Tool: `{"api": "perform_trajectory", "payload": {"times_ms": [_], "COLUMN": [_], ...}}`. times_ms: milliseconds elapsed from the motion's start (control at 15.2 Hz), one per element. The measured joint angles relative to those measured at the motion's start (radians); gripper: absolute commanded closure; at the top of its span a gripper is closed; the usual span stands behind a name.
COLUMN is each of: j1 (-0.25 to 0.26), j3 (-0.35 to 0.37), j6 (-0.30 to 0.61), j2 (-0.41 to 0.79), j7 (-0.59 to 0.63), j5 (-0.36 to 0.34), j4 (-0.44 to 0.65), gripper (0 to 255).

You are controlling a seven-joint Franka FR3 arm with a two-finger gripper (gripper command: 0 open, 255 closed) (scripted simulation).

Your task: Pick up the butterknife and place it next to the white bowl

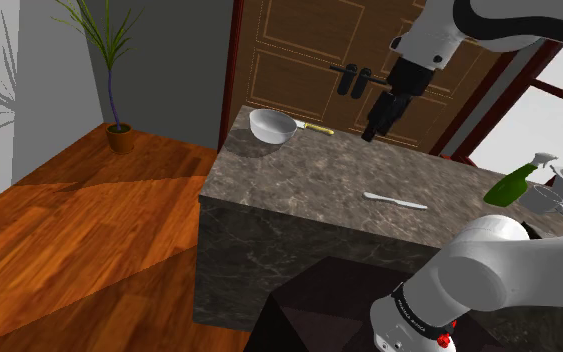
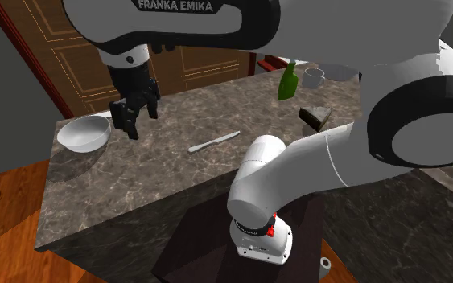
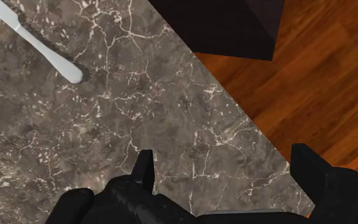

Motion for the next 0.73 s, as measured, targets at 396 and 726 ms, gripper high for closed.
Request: {"api": "perform_trajectory", "payload": {"times_ms": [396, 726], "j1": [0.003, -0.003], "j3": [-0.080, -0.188], "j6": [0.035, 0.084], "j2": [-0.074, -0.135], "j7": [-0.158, -0.353], "j5": [-0.070, -0.173], "j4": [-0.120, -0.239], "gripper": [0, 0]}}
